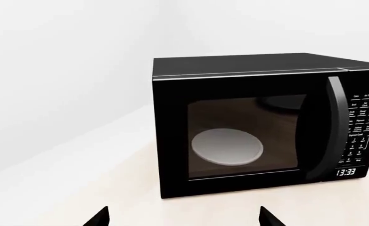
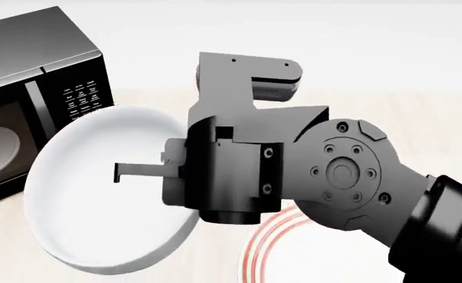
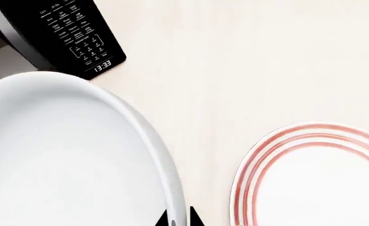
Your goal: Put the white bowl to the right of the plate.
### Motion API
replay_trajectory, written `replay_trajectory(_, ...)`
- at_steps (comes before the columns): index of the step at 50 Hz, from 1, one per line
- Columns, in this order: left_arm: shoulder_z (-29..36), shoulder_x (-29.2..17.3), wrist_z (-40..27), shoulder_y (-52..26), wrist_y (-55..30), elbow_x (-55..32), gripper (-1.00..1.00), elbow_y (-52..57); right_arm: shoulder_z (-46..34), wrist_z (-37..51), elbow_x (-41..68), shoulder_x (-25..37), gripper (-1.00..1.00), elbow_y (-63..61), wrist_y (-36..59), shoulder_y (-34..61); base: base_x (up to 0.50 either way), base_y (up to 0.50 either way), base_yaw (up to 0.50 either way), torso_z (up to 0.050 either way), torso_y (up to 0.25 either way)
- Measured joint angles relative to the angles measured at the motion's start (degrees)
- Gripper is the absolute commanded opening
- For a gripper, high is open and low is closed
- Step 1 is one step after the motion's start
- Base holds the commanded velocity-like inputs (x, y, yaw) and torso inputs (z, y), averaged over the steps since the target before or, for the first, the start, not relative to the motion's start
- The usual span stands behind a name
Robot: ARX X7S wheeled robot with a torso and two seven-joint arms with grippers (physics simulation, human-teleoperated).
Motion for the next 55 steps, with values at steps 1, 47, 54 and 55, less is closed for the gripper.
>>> replay_trajectory(1,0.04,-0.02,-0.05,-0.02,-0.02,0.00,1.00,-0.01,0.13,-0.11,0.11,0.45,-1.00,0.32,0.18,0.26,0.00,0.00,0.00,0.000,0.000)
replay_trajectory(47,1.08,-0.97,-1.32,-0.50,-0.27,-0.94,1.00,-0.86,0.33,-11.87,0.36,13.86,-1.00,27.55,9.86,4.15,0.00,0.00,0.00,0.000,0.000)
replay_trajectory(54,1.36,-1.13,-1.54,-0.73,-0.34,-0.98,1.00,-1.26,-0.34,-14.28,0.60,14.36,-1.00,35.07,12.54,4.66,0.00,0.00,0.00,0.000,0.000)
replay_trajectory(55,1.38,-1.15,-1.57,-0.76,-0.35,-1.00,1.00,-1.31,-0.47,-14.73,0.62,14.32,-1.00,36.42,13.03,4.77,0.00,0.00,0.00,0.000,0.010)
